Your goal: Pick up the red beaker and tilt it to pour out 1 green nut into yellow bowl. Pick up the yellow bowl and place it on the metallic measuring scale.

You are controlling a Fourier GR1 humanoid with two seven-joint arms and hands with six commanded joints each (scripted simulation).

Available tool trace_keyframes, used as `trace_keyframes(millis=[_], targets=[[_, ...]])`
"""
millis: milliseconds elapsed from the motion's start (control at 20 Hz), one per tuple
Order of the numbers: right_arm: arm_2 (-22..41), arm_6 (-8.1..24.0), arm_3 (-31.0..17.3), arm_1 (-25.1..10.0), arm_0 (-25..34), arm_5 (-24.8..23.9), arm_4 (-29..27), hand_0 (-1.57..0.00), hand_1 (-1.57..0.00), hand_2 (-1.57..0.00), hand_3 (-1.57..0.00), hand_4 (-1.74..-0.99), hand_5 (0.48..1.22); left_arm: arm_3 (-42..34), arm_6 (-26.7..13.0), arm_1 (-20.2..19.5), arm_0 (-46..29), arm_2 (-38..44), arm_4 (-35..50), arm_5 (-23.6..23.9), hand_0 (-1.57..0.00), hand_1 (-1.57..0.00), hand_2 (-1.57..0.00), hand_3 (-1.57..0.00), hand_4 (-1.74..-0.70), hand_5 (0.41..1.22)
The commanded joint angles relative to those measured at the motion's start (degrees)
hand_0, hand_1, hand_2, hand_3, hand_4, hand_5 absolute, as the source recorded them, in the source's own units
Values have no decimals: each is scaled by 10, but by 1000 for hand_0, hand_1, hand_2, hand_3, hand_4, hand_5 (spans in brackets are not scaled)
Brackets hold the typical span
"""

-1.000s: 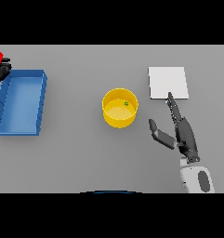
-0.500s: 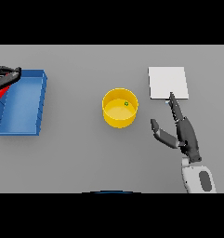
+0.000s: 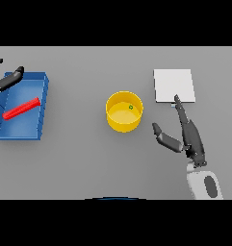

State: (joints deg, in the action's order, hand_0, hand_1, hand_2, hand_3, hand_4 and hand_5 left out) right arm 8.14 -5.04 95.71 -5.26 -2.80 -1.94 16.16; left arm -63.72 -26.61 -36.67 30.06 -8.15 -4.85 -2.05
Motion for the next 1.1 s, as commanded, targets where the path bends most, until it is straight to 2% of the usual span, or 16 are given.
trace_keyframes(millis=[0,100,150,300,350,550,650,800,1050], targets=[[8,-4,-1,-6,1,8,8,1,1,1,1,-1115,638,-7,7,3,-5,2,4,4,-51,-46,-44,-45,-779,635],[20,-12,-5,-34,29,38,20,1,1,1,1,-1080,662,-21,17,7,-17,11,15,12,-32,-29,-28,-29,-786,652],[26,-3,-10,-53,50,57,29,1,1,1,1,-1088,665,-26,18,10,-13,13,21,12,-25,-23,-22,-23,-793,657],[65,35,-28,-101,105,81,110,1,1,1,1,-1128,637,-27,14,19,-16,10,22,16,-13,-11,-11,-11,-800,673],[82,18,-33,-121,121,87,139,1,1,1,1,-1132,631,-29,8,21,-16,7,21,15,-10,-9,-8,-9,-802,678],[138,-4,-78,-169,207,132,216,1,1,1,1,-1152,632,-34,3,22,-18,11,29,12,-3,-3,-3,-3,-811,688],[167,-31,-99,-182,241,152,243,1,1,1,1,-1162,637,-31,10,21,-21,12,29,10,-2,-2,-1,-2,-811,689],[203,-50,-128,-190,279,176,275,1,1,1,1,-1161,643,-31,8,17,-18,12,29,6,0,0,0,0,-805,691],[250,-75,-208,-173,343,204,307,1,1,1,1,-1157,644,-33,21,16,-30,15,33,3,1,1,1,1,-808,696]])
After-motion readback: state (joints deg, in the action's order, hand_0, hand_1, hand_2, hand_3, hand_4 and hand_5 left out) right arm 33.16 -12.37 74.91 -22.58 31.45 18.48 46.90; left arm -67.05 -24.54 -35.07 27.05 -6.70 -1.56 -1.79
